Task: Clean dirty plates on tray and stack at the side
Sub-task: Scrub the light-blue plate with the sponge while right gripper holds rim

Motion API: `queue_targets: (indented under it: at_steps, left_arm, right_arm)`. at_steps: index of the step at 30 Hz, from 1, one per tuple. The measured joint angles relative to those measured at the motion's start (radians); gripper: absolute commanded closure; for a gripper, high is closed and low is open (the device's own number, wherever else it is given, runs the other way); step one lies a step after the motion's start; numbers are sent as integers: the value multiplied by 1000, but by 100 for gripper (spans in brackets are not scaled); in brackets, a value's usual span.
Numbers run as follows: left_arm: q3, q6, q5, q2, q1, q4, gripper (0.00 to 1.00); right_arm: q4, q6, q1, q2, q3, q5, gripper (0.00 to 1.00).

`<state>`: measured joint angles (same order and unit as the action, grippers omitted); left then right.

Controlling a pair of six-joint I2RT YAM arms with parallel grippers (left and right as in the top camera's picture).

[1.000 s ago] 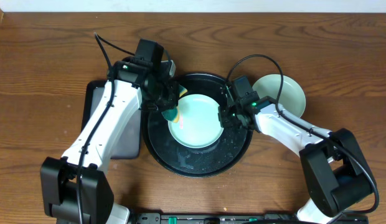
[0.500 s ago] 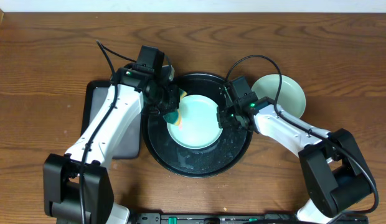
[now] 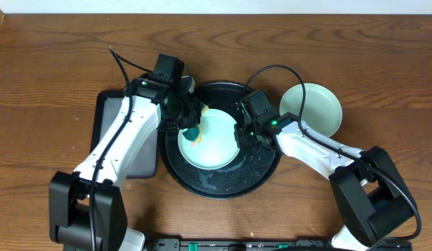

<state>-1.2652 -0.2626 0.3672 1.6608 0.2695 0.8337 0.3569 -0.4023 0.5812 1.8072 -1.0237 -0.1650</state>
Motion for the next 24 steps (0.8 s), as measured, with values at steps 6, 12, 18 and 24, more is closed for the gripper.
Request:
queue_targets:
  at_steps: [6,12,18,24]
  left_arm:
    - [0,0,-25,0,0,13,92]
    - [0,-28,-78,0,0,22,92]
    - [4,-49,-100,0,0,21,93]
    - [64,-77,-108,0,0,-18,93]
  right_arm:
    - [-4,-5,0,0,0,5,84]
    - [-11,-8,0,0,0,8,89]
    - [-11,-7,0,2,0,8,98]
    - [-12,-8,0,2,0,7,99]
